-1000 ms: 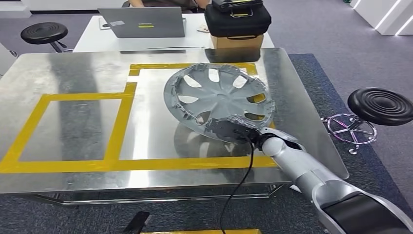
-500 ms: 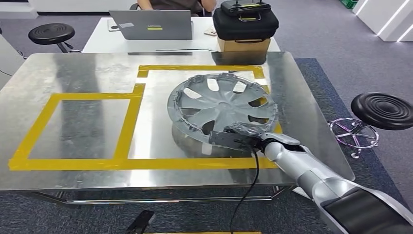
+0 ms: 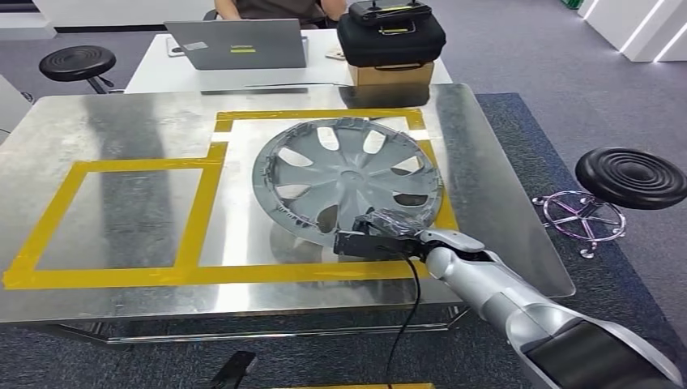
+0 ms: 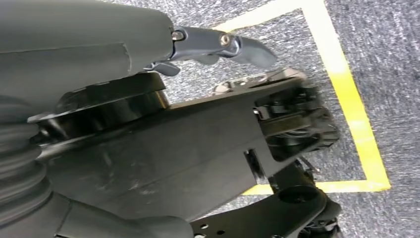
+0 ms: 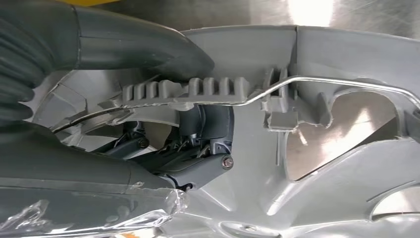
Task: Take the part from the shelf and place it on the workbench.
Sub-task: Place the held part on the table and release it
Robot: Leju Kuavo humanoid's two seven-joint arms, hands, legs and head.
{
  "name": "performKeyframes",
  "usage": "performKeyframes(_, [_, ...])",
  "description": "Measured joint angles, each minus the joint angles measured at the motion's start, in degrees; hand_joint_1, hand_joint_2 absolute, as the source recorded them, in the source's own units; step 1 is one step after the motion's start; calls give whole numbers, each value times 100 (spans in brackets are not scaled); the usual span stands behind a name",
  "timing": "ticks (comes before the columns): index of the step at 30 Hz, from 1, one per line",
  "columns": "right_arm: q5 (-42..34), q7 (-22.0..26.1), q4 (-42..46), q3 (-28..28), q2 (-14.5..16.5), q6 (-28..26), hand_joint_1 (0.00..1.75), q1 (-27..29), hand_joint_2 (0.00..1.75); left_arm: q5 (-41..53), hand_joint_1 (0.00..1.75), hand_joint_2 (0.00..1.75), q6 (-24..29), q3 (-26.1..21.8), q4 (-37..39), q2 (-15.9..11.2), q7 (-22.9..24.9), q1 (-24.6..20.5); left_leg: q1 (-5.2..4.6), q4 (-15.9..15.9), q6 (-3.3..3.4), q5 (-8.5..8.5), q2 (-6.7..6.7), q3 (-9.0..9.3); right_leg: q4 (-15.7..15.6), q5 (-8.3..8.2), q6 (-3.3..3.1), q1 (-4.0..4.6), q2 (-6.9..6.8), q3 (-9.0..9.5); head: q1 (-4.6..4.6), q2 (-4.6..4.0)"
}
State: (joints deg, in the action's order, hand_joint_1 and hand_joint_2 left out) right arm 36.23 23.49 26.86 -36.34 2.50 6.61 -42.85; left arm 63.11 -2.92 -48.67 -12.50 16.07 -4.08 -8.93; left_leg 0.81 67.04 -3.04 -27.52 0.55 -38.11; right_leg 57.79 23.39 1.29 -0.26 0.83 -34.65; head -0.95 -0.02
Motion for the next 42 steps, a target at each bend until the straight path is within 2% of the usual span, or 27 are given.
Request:
performKeyframes(1, [15, 38, -5, -1, 3, -21, 175, 2, 175, 8, 0, 175, 3, 3, 0, 2, 17, 0, 13, -373, -11, 141, -2, 186, 30, 12, 34, 7, 10, -13, 7, 0])
performKeyframes(3, [81, 203, -10, -3, 11, -110, 175, 34, 175, 39, 0, 175, 16, 28, 0, 12, 95, -3, 29, -813, 48, 239, 13, 398, 70, 27, 104, 28, 29, -48, 7, 1])
performKeyframes(6, [211, 444, -10, -12, 51, -235, 175, 125, 175, 86, 0, 175, 25, 93, 0, 19, 205, 9, 25, -875, 198, 222, 19, 418, 73, 37, 181, 25, 47, -69, -13, 2])
performKeyframes(7, [239, 474, -10, -15, 65, -254, 175, 145, 175, 95, 0, 175, 20, 105, 0, 21, 221, 8, 31, -881, 238, 230, 12, 425, 155, 101, 205, 21, 35, -107, -27, 2])
performKeyframes(8, [260, 487, -11, -19, 75, -267, 175, 161, 175, 101, 0, 175, 14, 111, 0, 23, 232, 6, 37, -888, 272, 238, 5, 431, 356, 226, 225, 18, 19, -199, -42, 2])
performKeyframes(11, [307, 506, -13, -43, 93, -292, 175, 201, 175, 107, 0, 175, 5, 122, 0, 23, 248, 17, 22, -888, 321, 237, 1, 433, 1427, 714, 255, 15, -20, -696, -78, 1])
performKeyframes(12, [320, 515, -13, -51, 97, -296, 175, 207, 175, 110, 0, 175, 7, 126, 0, 20, 251, 24, 16, -888, 324, 234, 0, 437, 1639, 755, 252, 15, -22, -801, -78, 0])
performKeyframes(13, [332, 525, -13, -57, 99, -298, 175, 209, 175, 115, 0, 175, 13, 133, 0, 18, 257, 29, 12, -888, 326, 230, 0, 445, 1637, 689, 244, 16, -23, -802, -79, 0])
performKeyframes(14, [343, 534, -13, -58, 101, -300, 175, 210, 175, 124, 0, 175, 21, 142, 0, 18, 262, 31, 10, -888, 322, 225, 3, 458, 1415, 534, 230, 16, -23, -692, -78, 0])
performKeyframes(16, [361, 550, -13, -59, 109, -301, 175, 208, 175, 142, 0, 175, 44, 169, 0, 18, 273, 30, 3, -886, 295, 206, 11, 487, 636, 198, 196, 19, -24, -290, -80, 0])
performKeyframes(17, [368, 555, -13, -60, 122, -301, 175, 205, 175, 149, 0, 175, 53, 186, 0, 18, 277, 29, -5, -885, 269, 196, 14, 494, 333, 111, 177, 23, -24, -129, -77, 0])
performKeyframes(19, [376, 568, -13, -64, 150, -303, 175, 203, 175, 154, 0, 175, 67, 222, 0, 20, 284, 28, -15, -901, 207, 197, 17, 499, 105, 98, 135, 41, -19, -11, -70, 0])
performKeyframes(21, [380, 588, -10, -75, 177, -305, 87, 203, 87, 154, 0, 175, 73, 243, 0, 23, 286, 26, -2, -924, 138, 208, 17, 507, 77, 70, 71, 42, -20, 0, -70, 1])
performKeyframes(23, [379, 598, -7, -87, 208, -305, 0, 204, 0, 154, 0, 175, 75, 250, 0, 22, 287, 24, -1, -736, 82, 61, 11, 419, 34, 43, 12, 16, -37, 21, -55, 1])
performKeyframes(26, [382, 597, -7, -98, 235, -307, 0, 221, 0, 152, 0, 175, 97, 252, 0, 14, 298, 29, -4, 251, 32, -445, 6, -67, 22, 32, -21, -6, -80, 9, -32, 0])
performKeyframes(27, [388, 596, -7, -101, 237, -309, 0, 230, 0, 143, 0, 175, 105, 252, 0, 10, 302, 32, -2, 501, 21, -512, 6, -191, 23, 30, -21, -11, -88, 4, -33, 0])
performKeyframes(28, [397, 593, -8, -102, 237, -311, 0, 236, 0, 129, 0, 175, 110, 252, 0, 7, 299, 34, 3, 566, 11, -470, 5, -224, 24, 28, -16, -20, -91, 1, -32, 0])
performKeyframes(29, [410, 594, -8, -104, 237, -313, 0, 246, 0, 111, 0, 175, 109, 251, 0, 2, 291, 34, 13, 423, -2, -330, 4, -152, 26, 25, -3, -33, -90, 0, -33, 0])
performKeyframes(31, [424, 595, -8, -110, 237, -315, 0, 256, 0, 76, 0, 175, 93, 250, 0, 0, 267, 34, 60, -237, -57, 28, -6, 186, 53, 29, 58, -45, -77, -11, -22, 0])
performKeyframes(32, [431, 589, -8, -113, 234, -317, 0, 260, 0, 63, 0, 175, 82, 249, 0, 4, 255, 31, 84, -542, -57, 129, 2, 338, 85, 41, 96, -40, -66, -33, -7, 0])
performKeyframes(34, [488, 512, -9, -114, 228, -351, 0, 261, 0, 45, 0, 175, 60, 250, 0, 15, 232, 32, 100, -821, 4, 162, 20, 455, 117, 45, 171, -19, -49, -73, 2, 0])
performKeyframes(37, [692, 307, -15, -118, 210, -465, 0, 252, 0, 28, 0, 175, 40, 249, 0, 17, 203, 41, 77, -839, 169, 179, 14, 445, 122, 56, 259, -48, -42, -101, -24, 1])
performKeyframes(39, [763, 222, -18, -121, 194, -533, 0, 235, 0, 10, 0, 175, 34, 247, 0, 17, 192, 41, 78, -849, 240, 201, -6, 441, 506, 293, 293, -51, -49, -286, -46, 0])
performKeyframes(41, [790, 189, -24, -127, 183, -573, 0, 231, 0, 2, 0, 175, 29, 246, 0, 16, 187, 46, 62, -847, 270, 208, -16, 424, 1262, 641, 299, -43, -51, -639, -61, 0])
performKeyframes(42, [797, 184, -28, -132, 179, -586, 0, 234, 0, 1, 0, 175, 27, 246, 0, 16, 185, 52, 53, -847, 277, 210, -18, 417, 1564, 737, 295, -41, -51, -784, -62, 0])
